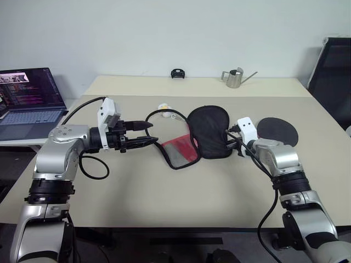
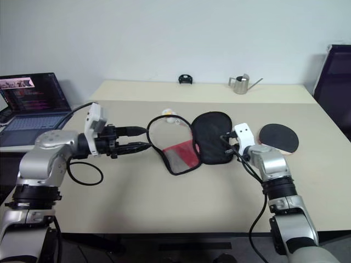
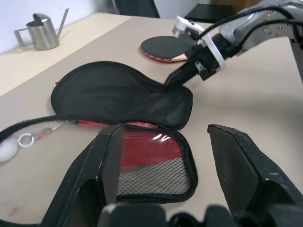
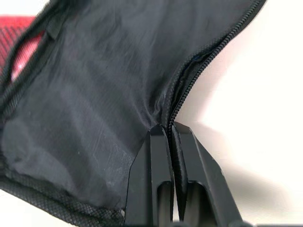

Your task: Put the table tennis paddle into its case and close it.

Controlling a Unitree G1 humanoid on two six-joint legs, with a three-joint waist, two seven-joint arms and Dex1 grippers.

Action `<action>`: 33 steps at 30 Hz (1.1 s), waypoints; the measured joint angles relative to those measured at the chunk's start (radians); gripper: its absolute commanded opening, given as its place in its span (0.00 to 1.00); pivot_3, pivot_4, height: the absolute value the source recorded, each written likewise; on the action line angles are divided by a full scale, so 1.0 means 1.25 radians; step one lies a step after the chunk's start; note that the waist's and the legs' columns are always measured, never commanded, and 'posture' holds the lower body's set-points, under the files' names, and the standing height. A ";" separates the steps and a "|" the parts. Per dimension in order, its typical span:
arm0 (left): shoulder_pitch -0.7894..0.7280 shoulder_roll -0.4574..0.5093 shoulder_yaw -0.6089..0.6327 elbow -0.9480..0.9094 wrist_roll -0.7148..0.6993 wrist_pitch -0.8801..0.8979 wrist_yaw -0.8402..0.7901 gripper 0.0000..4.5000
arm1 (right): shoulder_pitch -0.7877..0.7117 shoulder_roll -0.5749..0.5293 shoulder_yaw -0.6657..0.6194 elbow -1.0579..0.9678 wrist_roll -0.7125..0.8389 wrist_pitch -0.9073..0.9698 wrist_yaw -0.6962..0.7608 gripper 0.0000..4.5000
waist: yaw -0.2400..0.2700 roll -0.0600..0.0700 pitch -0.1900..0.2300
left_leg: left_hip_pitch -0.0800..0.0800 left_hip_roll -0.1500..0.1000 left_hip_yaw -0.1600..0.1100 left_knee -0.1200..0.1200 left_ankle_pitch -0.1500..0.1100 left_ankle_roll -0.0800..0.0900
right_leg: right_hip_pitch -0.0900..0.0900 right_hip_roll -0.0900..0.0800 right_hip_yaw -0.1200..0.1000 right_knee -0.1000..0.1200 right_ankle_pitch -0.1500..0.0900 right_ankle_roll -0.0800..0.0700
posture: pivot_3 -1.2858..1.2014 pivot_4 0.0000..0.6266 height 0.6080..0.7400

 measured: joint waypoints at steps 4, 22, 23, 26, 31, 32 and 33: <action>-0.006 -0.012 -0.014 0.000 0.001 -0.010 -0.003 0.68 | 0.010 -0.028 0.000 -0.031 0.008 0.021 0.013 0.01 | 0.000 0.000 0.000 | 0.000 0.000 0.000 0.000 0.000 0.000 | 0.000 0.000 0.000 0.000 0.000 0.000 | 0.52 0.24 1.00; -0.010 -0.017 -0.020 0.001 0.003 -0.011 -0.005 0.68 | 0.034 -0.020 -0.010 -0.039 0.020 0.048 -0.002 0.11 | 0.000 0.000 0.000 | 0.000 0.000 0.000 0.000 0.000 0.000 | 0.000 0.000 0.000 0.000 0.000 0.000 | 0.52 0.24 1.00; -0.010 -0.017 -0.020 0.001 0.003 -0.011 -0.005 0.68 | 0.034 -0.018 -0.011 -0.039 0.021 0.049 -0.006 0.16 | 0.000 0.000 0.000 | 0.000 0.000 0.000 0.000 0.000 0.000 | 0.000 0.000 0.000 0.000 0.000 0.000 | 0.52 0.24 1.00; -0.010 -0.017 -0.020 0.001 0.003 -0.011 -0.002 0.68 | 0.038 -0.016 -0.016 -0.039 0.027 0.049 -0.016 0.39 | 0.000 0.000 0.000 | 0.000 0.000 0.000 0.000 0.000 0.000 | 0.000 0.000 0.000 0.000 0.000 0.000 | 0.52 0.24 1.00; -0.010 -0.017 -0.020 0.001 0.003 -0.011 0.002 0.68 | 0.061 -0.031 -0.019 -0.057 0.029 0.049 -0.020 0.78 | 0.000 0.000 0.000 | 0.000 0.000 0.000 0.000 0.000 0.000 | 0.000 0.000 0.000 0.000 0.000 0.000 | 0.52 0.24 1.00; -0.010 -0.017 -0.020 0.001 0.003 -0.011 0.003 0.68 | 0.065 -0.035 -0.024 -0.067 0.029 0.052 -0.020 0.84 | 0.000 0.000 0.000 | 0.000 0.000 0.000 0.000 0.000 0.000 | 0.000 0.000 0.000 0.000 0.000 0.000 | 0.52 0.24 1.00; -0.010 -0.018 -0.020 0.001 0.003 -0.011 0.003 0.68 | 0.066 -0.040 -0.033 -0.077 0.032 0.057 -0.020 0.84 | 0.000 0.000 0.000 | 0.000 0.000 0.000 0.000 0.000 0.000 | 0.000 0.000 0.000 0.000 0.000 0.000 | 0.52 0.24 1.00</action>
